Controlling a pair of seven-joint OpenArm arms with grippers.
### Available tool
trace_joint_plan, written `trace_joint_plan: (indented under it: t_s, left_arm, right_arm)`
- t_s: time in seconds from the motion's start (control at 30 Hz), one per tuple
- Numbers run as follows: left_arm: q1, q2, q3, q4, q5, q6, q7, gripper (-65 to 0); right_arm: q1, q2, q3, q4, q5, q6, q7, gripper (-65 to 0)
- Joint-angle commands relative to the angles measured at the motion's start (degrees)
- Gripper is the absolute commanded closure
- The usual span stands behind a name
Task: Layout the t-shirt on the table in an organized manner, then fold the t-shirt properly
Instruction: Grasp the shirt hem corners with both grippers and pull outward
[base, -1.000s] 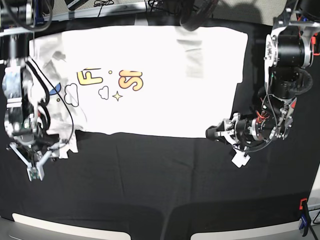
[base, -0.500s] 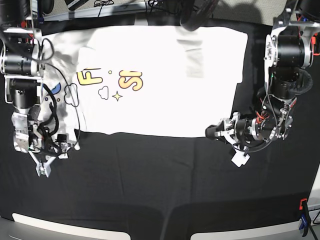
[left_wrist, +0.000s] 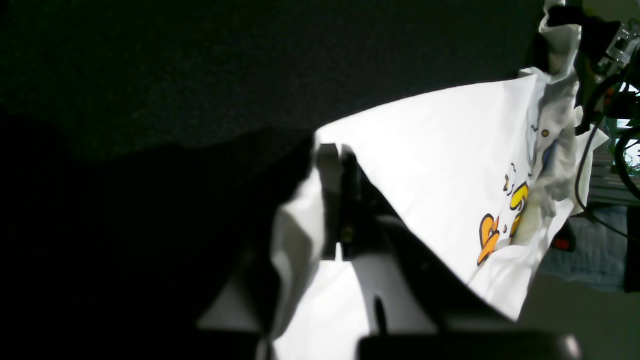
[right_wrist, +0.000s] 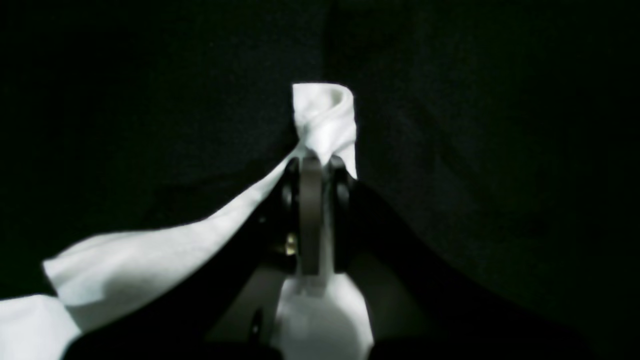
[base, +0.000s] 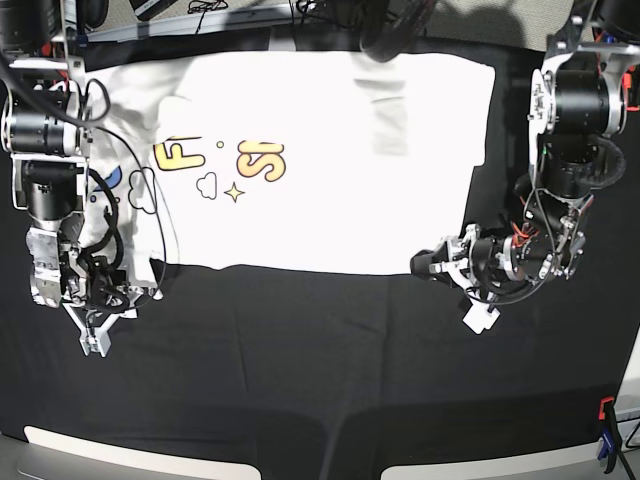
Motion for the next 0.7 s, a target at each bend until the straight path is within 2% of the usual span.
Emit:
trace_joint_plan:
  t_s: [0.0, 0.3, 0.67]
  left_arm:
    - [-1.9, -0.3, -0.1, 0.5, -0.5, -0.3, -0.1, 0.0]
    - [-6.4, -0.3, -0.1, 0.5, -0.4, -0.3, -0.1, 0.0]
    - [-9.9, -1.9, -0.1, 0.5, 1.7, -0.3, -2.4, 0.0]
  right_arm:
    - [1.3, 1.0, 0.2, 1.0, -1.0, -0.5, -1.0, 0.0]
    - [1.9, 2.7, 0.2, 10.4, -0.9, -0.6, -2.6, 0.0]
    - [8.4, 2.9, 0.2, 10.4, -1.0, -0.6, -5.0, 0.0]
